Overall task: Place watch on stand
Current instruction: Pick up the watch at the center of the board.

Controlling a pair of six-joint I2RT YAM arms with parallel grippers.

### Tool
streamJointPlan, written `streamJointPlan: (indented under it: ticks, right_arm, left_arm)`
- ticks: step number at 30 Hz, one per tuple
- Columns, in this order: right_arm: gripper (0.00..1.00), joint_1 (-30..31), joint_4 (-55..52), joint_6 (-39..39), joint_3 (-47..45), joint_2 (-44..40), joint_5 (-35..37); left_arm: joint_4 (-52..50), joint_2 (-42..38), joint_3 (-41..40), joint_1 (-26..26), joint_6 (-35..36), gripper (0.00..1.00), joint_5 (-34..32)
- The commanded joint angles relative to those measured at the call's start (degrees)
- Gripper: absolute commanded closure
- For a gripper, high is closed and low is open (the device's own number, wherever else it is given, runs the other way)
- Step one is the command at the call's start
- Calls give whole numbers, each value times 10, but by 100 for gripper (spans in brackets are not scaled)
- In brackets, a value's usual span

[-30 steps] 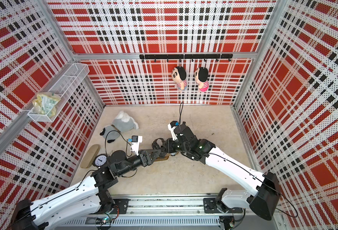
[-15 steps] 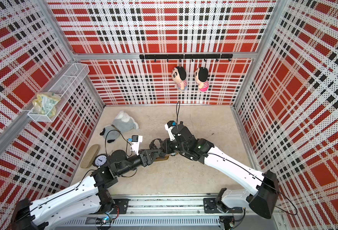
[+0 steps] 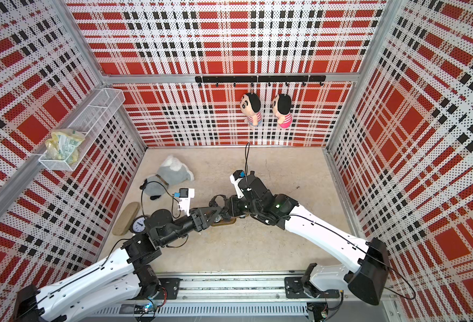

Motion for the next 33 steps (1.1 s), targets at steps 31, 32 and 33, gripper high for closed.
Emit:
streamJointPlan:
  ticks: [31,32,33]
  right_arm:
    - [31,-28,-146,-16,-42,-52,211]
    - [31,-28,-142,-15,-49,-53,206]
    - [31,-28,-140,-12,-54,-53,203]
  left_arm:
    - [-440,-75,81,30,-62,64,-255]
    - [-453,-74,81,33,-67,65,-266]
    - [-465,-70,81,35,-71,65,-276]
